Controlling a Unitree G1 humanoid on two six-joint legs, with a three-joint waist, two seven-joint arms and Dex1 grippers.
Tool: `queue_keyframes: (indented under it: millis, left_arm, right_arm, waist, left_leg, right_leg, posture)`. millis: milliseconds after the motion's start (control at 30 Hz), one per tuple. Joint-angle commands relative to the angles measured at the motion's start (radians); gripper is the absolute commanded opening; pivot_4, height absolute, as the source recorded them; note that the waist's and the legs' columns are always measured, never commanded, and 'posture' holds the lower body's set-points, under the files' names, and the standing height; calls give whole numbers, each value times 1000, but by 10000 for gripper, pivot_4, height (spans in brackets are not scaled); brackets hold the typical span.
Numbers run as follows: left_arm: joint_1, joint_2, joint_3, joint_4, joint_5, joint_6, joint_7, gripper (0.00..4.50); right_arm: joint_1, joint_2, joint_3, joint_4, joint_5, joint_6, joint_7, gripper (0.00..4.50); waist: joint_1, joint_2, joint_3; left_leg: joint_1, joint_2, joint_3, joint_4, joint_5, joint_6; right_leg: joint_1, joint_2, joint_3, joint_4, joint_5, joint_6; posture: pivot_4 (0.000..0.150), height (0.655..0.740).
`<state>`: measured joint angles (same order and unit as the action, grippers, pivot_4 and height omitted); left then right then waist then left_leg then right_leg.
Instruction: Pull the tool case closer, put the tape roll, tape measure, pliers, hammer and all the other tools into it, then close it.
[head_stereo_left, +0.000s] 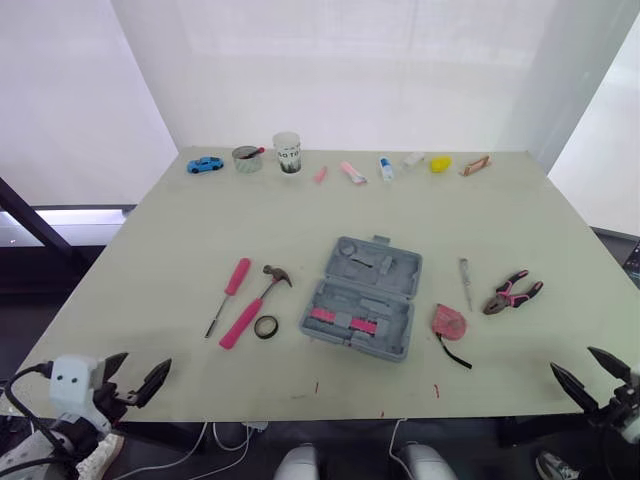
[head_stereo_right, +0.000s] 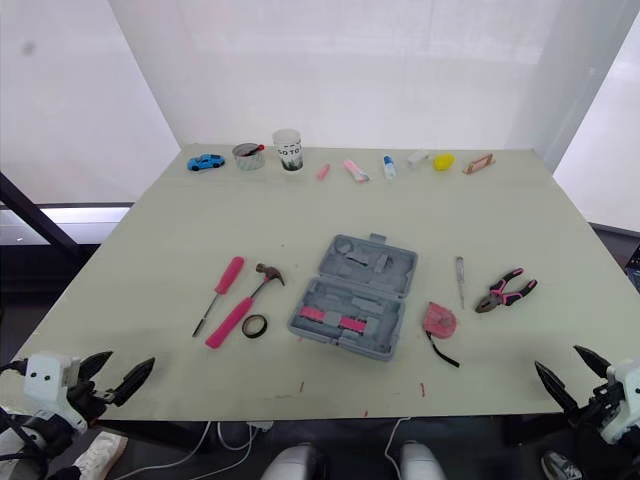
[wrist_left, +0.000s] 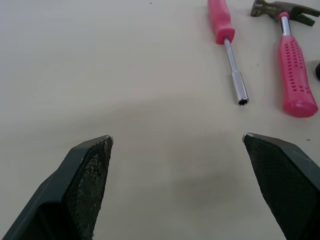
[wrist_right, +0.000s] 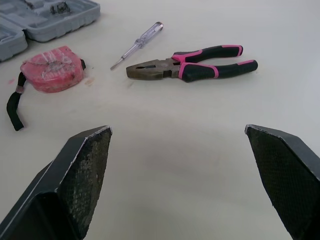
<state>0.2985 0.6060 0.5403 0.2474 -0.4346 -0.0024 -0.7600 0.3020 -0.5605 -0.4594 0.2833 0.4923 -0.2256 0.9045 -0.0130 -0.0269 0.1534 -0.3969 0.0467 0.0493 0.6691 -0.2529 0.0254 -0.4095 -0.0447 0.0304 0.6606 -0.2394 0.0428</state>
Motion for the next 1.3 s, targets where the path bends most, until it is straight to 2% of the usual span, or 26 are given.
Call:
queue_keyframes:
  millis: [33, 533, 733, 967, 1300]
  left_arm:
    - [-17, 20, 15, 15, 4, -24, -12, 44502]
    - [-64, 41, 18, 89, 12, -54, -72, 44502]
    - [-129, 69, 20, 99, -6, -39, -97, 44502]
    - [-236, 115, 1, 125, -11, -9, -139, 44502]
    - [-569, 176, -192, 167, 19, 90, -273, 44502]
  right_arm:
    - [3, -1, -20, -29, -6, -16, -10, 45000]
    - [25, 5, -18, -67, -10, -1, -14, 45000]
    - [35, 19, -6, -121, -12, 18, -34, 45000]
    - [39, 46, 9, -267, 8, 107, -97, 45000]
    - [-58, 34, 107, -434, -70, 338, -279, 45000]
  waist:
    - [0, 0, 0]
    - [0, 0, 0]
    - [1, 0, 0]
    - [0, 0, 0]
    - [2, 0, 0]
  left_leg:
    - [0, 0, 0, 0, 0, 0]
    - [0, 0, 0, 0, 0, 0]
    - [-1, 0, 0, 0, 0, 0]
    - [-1, 0, 0, 0, 0, 0]
    - [-3, -1, -1, -1, 0, 0]
  right_leg:
    - [0, 0, 0, 0, 0, 0]
    - [0, 0, 0, 0, 0, 0]
    - [-1, -1, 0, 0, 0, 0]
    - [-1, -1, 0, 0, 0, 0]
    - [-1, 0, -2, -1, 0, 0]
  posture:
    - [1500, 7400]
    - [1500, 7400]
    - [1500, 7400]
    - [1500, 7400]
    - [1500, 7400]
